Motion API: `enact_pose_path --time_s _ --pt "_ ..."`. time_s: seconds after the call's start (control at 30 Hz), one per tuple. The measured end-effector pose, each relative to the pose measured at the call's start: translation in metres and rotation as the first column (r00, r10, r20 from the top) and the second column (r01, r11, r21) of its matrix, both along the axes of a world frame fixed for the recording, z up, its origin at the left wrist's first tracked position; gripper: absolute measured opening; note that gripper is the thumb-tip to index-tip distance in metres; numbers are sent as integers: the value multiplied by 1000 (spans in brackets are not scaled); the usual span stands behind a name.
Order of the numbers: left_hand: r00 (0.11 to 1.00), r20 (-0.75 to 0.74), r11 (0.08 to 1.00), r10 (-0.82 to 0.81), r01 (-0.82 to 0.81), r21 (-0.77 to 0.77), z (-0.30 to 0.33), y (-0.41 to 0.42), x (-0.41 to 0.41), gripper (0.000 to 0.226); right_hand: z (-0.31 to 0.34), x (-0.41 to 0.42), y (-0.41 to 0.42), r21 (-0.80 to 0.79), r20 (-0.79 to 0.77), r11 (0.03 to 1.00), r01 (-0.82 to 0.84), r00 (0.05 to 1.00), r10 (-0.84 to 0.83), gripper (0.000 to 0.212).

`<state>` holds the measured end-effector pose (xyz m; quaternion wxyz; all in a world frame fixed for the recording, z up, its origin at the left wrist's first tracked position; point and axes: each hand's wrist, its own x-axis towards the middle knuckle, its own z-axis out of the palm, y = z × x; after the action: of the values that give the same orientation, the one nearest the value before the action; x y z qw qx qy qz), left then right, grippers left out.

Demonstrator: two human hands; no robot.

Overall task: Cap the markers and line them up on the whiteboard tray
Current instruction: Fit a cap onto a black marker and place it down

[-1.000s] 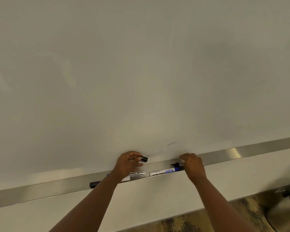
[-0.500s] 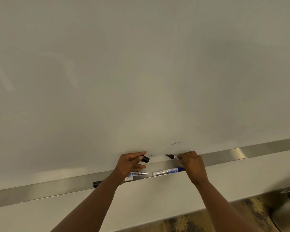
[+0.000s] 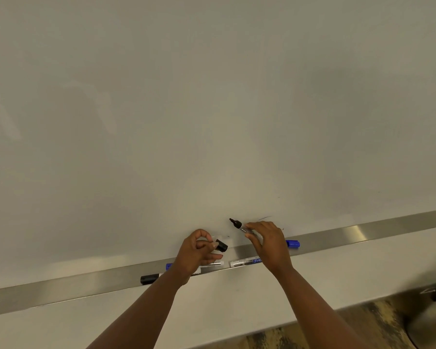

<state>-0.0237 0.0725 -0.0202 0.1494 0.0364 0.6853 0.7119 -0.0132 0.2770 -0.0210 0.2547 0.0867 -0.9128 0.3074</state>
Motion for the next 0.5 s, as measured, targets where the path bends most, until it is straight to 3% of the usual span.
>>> enact_pose_path --time_s 0.3,0.5 --pt "999 -23 999 33 -33 -2 4 -8 2 11 0 12 -5 -60 72 996 -65 995 69 16" --pt "995 86 999 -54 53 10 7 -14 10 20 3 19 -13 -73 151 989 -127 979 137 18"
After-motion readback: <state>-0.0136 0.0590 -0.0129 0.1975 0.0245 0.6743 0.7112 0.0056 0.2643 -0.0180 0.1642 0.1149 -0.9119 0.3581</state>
